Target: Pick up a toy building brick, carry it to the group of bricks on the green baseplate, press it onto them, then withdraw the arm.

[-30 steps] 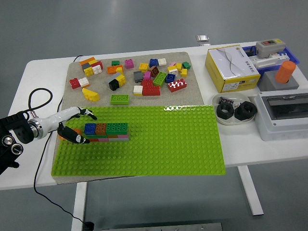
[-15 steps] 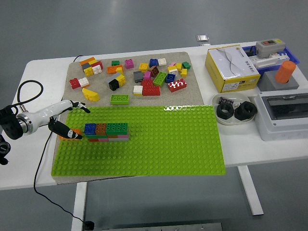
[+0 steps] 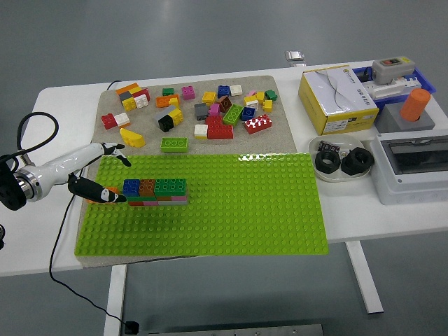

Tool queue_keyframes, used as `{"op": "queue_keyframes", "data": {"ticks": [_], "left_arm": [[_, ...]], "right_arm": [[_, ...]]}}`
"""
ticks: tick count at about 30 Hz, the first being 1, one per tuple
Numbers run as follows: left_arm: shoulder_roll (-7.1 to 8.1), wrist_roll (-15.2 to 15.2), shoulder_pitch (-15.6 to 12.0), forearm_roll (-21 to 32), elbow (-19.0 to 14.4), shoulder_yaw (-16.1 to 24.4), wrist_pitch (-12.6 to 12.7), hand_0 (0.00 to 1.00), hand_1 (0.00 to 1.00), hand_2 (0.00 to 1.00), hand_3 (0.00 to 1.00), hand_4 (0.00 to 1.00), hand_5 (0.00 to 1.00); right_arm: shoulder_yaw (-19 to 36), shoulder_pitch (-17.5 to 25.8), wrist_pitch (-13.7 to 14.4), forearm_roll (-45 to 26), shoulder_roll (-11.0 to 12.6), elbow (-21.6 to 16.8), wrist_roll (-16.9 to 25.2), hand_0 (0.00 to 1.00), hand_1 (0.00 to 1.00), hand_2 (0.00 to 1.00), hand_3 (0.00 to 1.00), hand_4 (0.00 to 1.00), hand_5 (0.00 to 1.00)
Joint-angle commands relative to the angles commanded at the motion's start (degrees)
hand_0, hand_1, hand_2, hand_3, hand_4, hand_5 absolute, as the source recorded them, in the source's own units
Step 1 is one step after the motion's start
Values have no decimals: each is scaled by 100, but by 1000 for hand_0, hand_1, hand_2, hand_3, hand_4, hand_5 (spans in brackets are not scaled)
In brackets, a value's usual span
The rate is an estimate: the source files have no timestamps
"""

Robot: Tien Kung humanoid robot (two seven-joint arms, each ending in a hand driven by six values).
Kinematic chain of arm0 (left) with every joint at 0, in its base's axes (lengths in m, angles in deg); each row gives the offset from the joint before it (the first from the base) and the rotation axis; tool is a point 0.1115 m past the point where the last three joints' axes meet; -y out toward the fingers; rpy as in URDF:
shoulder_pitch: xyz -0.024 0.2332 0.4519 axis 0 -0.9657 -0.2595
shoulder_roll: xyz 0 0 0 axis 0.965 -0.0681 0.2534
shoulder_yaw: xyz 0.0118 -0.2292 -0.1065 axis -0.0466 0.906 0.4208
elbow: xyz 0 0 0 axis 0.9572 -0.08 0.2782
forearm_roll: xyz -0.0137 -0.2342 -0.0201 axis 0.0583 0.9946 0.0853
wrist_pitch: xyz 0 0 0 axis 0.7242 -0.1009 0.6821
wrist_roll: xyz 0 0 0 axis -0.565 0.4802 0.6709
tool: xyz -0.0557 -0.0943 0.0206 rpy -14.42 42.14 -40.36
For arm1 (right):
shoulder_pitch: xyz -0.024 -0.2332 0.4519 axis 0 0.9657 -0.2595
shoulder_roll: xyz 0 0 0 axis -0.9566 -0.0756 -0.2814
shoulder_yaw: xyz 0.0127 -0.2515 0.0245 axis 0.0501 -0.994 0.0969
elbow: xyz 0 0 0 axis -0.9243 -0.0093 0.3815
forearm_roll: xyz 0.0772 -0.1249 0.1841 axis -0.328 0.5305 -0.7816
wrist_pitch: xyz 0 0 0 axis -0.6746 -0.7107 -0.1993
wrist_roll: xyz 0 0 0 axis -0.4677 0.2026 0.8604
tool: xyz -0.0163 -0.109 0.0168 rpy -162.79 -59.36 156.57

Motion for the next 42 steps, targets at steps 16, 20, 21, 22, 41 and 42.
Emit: {"op": "queue_keyframes", "data": {"ticks": [16, 20, 21, 22, 41, 42], "left_arm": [[-190, 22, -118, -144, 364, -110, 44, 983, 994, 979, 624, 998, 319], [-212, 24, -121, -140, 440, -142, 41, 984, 993, 975, 622, 998, 318], [-216, 24, -122, -144, 452, -146, 41, 984, 993, 975, 622, 998, 318], [-220, 24, -123, -144, 460, -148, 40, 984, 993, 975, 622, 998, 318], [-357, 46, -94, -134, 569, -237, 66, 987, 991, 972, 620, 998, 316], [-365, 52, -92, -135, 580, -239, 72, 987, 991, 972, 620, 998, 316]], "right_arm": [[3, 6, -2, 22, -13, 0, -14, 691, 694, 762, 924, 717, 998], [5, 8, -4, 24, -15, 0, -15, 691, 694, 763, 923, 717, 998], [7, 7, -5, 26, -15, 0, -15, 691, 694, 763, 923, 717, 998], [8, 7, -5, 27, -15, 0, -16, 691, 694, 763, 923, 717, 998], [50, -25, -20, 72, -22, 0, -21, 692, 694, 762, 922, 716, 998], [51, -25, -21, 76, -22, 0, -21, 692, 694, 762, 922, 716, 998]]}}
